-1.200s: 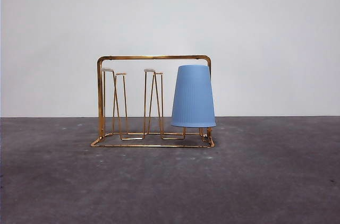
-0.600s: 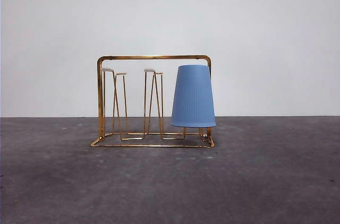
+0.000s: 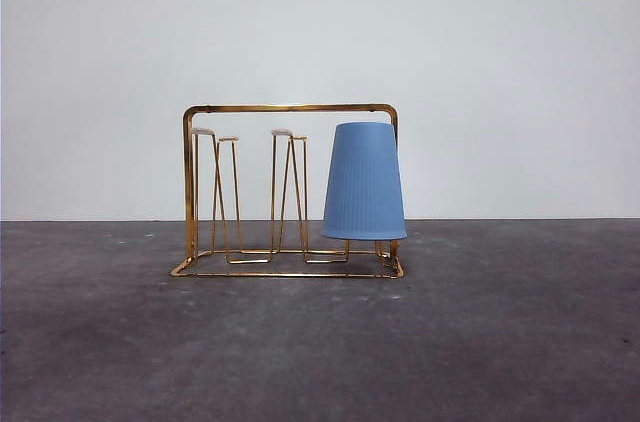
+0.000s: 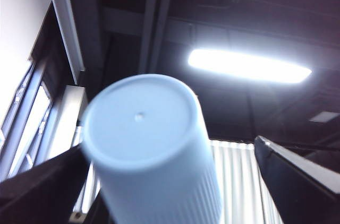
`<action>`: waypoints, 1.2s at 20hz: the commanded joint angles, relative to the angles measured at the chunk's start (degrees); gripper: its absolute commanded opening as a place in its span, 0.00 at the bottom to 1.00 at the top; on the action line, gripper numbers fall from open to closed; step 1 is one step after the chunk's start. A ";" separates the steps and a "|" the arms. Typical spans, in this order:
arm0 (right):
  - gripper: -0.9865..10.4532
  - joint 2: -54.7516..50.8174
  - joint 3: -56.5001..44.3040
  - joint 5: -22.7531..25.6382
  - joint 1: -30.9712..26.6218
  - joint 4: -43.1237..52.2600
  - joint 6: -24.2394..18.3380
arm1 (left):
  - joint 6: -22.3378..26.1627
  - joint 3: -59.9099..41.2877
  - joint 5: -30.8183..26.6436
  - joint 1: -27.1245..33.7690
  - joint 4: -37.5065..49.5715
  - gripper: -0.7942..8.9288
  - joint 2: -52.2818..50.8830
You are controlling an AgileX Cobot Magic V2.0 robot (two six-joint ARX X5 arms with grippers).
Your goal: Pick up cup 1,put cup 1 in the cup rack,pick up cup 2,put cup 2 in the cup rack
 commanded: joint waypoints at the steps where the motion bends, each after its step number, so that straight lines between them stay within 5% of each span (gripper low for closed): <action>1: 0.08 0.81 -0.13 -0.50 0.09 0.52 0.85 | -0.66 -0.35 0.28 -0.09 0.57 0.63 0.09; 7: 0.08 2.10 -0.13 -1.31 0.09 0.48 0.81 | -0.68 -0.35 0.07 -0.09 1.55 0.61 0.09; 17: 0.08 2.19 -0.13 -1.36 0.09 -0.44 0.79 | -0.68 -0.35 -0.02 -0.04 1.46 0.08 0.09; 24: 0.12 2.03 -0.13 -1.33 0.09 -3.08 0.72 | -0.68 -0.35 0.00 0.02 1.44 0.07 0.07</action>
